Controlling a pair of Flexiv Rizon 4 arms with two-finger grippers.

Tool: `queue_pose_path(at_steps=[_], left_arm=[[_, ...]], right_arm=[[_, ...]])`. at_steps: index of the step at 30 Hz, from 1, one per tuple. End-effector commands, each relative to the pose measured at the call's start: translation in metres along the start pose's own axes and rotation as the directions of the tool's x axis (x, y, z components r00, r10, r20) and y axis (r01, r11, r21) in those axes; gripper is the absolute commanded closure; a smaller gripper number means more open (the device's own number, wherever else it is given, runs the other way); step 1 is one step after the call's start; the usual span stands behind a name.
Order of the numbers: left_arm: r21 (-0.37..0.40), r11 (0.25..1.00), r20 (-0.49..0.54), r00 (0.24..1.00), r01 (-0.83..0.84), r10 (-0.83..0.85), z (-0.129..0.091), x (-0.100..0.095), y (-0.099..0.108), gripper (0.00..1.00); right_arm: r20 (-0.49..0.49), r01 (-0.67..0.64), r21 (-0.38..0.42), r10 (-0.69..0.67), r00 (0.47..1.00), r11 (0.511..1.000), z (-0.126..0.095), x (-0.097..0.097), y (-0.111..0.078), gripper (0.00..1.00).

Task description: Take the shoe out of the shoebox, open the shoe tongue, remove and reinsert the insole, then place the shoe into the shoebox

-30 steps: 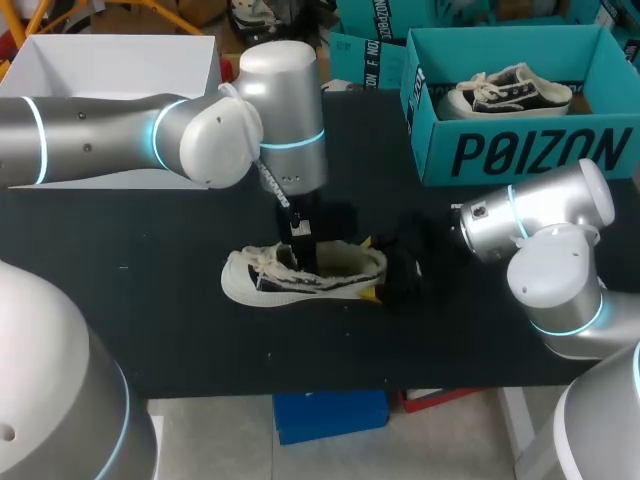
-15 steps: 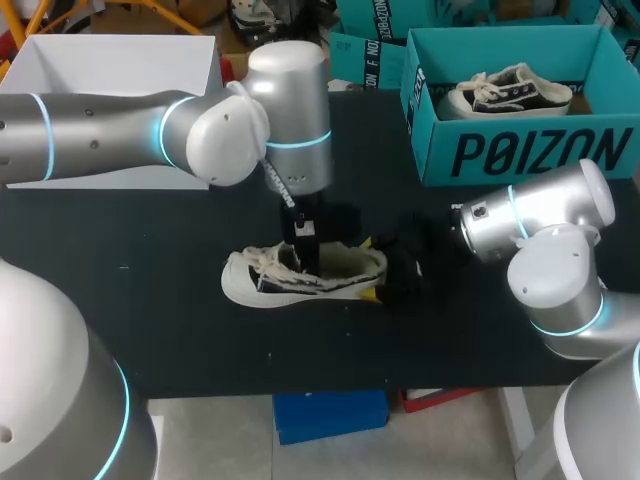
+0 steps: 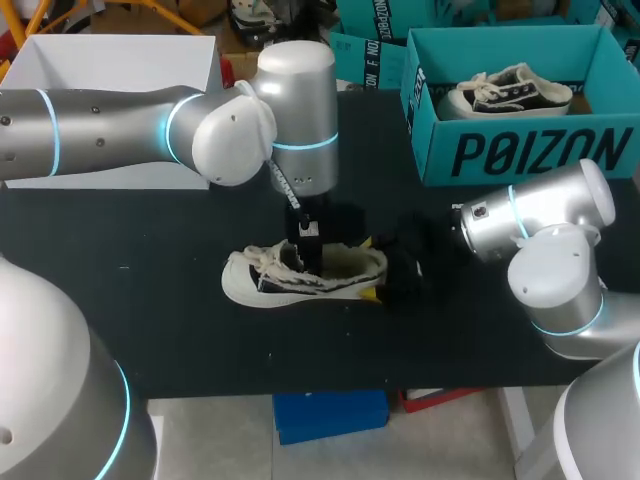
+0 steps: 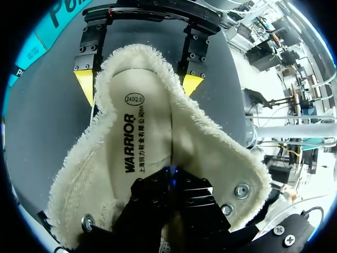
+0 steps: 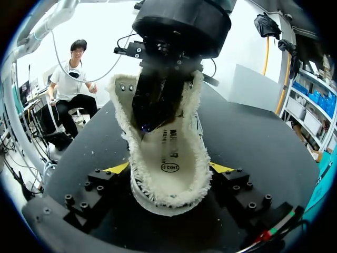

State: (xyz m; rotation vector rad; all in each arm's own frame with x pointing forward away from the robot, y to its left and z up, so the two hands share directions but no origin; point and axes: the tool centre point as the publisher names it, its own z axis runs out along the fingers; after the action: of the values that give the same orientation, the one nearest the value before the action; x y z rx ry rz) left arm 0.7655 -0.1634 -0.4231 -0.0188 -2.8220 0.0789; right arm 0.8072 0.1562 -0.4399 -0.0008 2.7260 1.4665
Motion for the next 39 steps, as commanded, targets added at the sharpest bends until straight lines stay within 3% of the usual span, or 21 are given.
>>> queue_pose_path(at_steps=[1, 5, 10, 14, 19, 25, 37, 39], left_arm=[[-0.007, 1.0, 0.0, 1.0, -0.002, 0.002, 0.071, 0.005, -0.005, 0.64], [-0.031, 1.0, 0.04, 0.999, 0.005, -0.004, 0.075, 0.005, -0.004, 0.64], [-0.085, 0.996, 0.16, 0.987, 0.036, -0.022, 0.084, 0.005, -0.004, 0.57], [-0.134, 0.989, 0.258, 0.966, 0.057, -0.02, 0.093, 0.004, -0.002, 0.65], [-0.178, 0.98, 0.344, 0.939, 0.09, -0.024, 0.105, -0.004, 0.007, 0.65], [-0.175, 0.976, 0.42, 0.906, 0.129, -0.044, 0.113, -0.019, 0.021, 0.73], [-0.183, 0.969, 0.54, 0.841, 0.163, -0.039, 0.119, -0.045, 0.044, 0.66], [-0.182, 0.968, 0.56, 0.827, 0.17, -0.04, 0.118, -0.051, 0.045, 0.69]], right_arm=[[0.001, -0.003, 0.001, 0.003, 1.0, 1.0, 0.003, -0.002, -0.003, 1.0], [0.001, -0.003, 0.001, 0.003, 1.0, 1.0, 0.003, -0.002, -0.003, 1.0], [0.001, -0.003, 0.001, 0.003, 1.0, 1.0, 0.003, -0.002, -0.003, 1.0], [0.001, -0.003, 0.001, 0.003, 1.0, 1.0, 0.003, -0.002, -0.003, 1.0], [0.001, -0.003, 0.001, 0.003, 1.0, 1.0, 0.003, -0.002, -0.003, 1.0], [0.001, -0.003, 0.001, 0.003, 1.0, 1.0, 0.003, -0.002, -0.003, 1.0], [0.001, -0.003, 0.001, 0.003, 1.0, 1.0, 0.003, -0.002, -0.003, 1.0], [0.001, -0.003, 0.001, 0.003, 1.0, 1.0, 0.003, -0.002, -0.003, 1.0]])
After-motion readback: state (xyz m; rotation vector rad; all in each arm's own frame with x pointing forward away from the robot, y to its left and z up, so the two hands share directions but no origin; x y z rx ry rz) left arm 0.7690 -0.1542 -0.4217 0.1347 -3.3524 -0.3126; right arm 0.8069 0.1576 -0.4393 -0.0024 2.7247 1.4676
